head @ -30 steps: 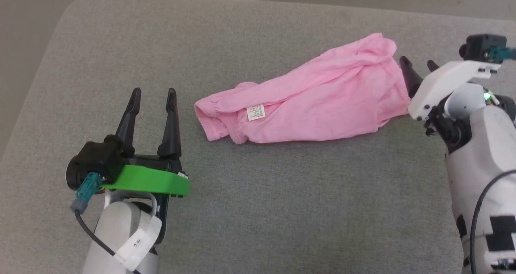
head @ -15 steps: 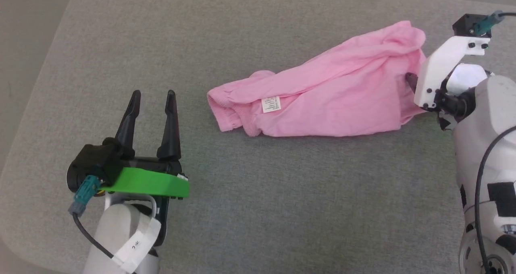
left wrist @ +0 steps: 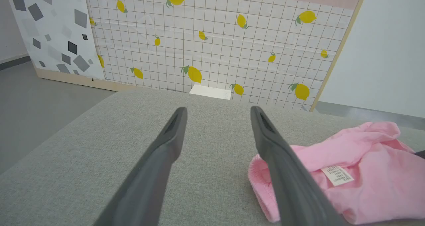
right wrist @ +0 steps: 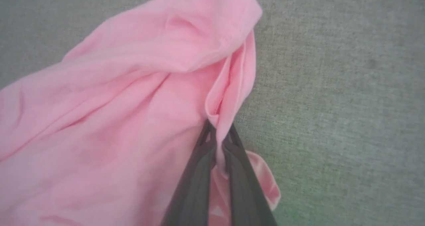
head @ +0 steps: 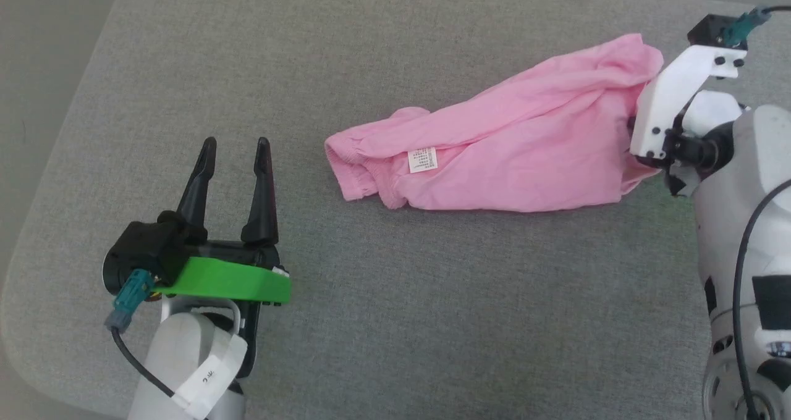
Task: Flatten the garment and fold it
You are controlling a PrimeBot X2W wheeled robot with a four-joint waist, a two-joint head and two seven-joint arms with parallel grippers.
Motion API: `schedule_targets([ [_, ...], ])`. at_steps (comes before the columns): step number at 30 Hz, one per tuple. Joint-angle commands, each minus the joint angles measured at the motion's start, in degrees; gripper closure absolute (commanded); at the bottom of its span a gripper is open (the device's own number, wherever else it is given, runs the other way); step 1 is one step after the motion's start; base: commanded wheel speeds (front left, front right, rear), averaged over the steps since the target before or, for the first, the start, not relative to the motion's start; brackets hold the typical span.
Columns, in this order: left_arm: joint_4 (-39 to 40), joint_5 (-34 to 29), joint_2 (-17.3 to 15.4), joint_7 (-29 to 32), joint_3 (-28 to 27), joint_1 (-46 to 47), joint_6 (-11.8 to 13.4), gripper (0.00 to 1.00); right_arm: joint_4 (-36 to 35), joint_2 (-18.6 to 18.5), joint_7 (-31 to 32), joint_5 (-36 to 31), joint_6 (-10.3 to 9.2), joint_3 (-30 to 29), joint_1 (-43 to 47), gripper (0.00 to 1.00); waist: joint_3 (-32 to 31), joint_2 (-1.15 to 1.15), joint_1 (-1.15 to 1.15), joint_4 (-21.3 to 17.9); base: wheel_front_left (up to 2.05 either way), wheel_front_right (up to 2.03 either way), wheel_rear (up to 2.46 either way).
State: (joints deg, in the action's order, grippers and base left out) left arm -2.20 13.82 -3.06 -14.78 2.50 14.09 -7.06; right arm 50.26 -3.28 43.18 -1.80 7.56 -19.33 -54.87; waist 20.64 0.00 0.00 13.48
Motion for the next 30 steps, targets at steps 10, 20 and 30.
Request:
schedule_targets([
  [10, -0.8, -0.1, 0.2, -0.2, -0.8, -3.1, 0.2, 0.00, -9.1, -3.1, -5.9, 6.7, -0.08, 4.9, 11.1, 1.00, -4.6, 0.00, 0.00, -2.2, 0.00, 0.00, 0.00],
  [20, -1.6, -0.7, 0.2, -0.2, -1.1, -5.2, 0.0, 0.00, -25.1, -8.9, -5.7, 3.8, -0.08, -0.7, 24.7, 1.00, -7.4, 0.00, 0.00, -4.4, 0.00, 0.00, 0.00],
  [30, -2.4, -1.3, 0.2, -0.2, -1.0, -6.1, -0.2, 0.00, -37.9, -8.3, -6.0, -0.4, -0.08, 0.4, 30.4, 1.00, -9.0, 0.00, 0.00, -5.4, 0.00, 0.00, 0.00],
])
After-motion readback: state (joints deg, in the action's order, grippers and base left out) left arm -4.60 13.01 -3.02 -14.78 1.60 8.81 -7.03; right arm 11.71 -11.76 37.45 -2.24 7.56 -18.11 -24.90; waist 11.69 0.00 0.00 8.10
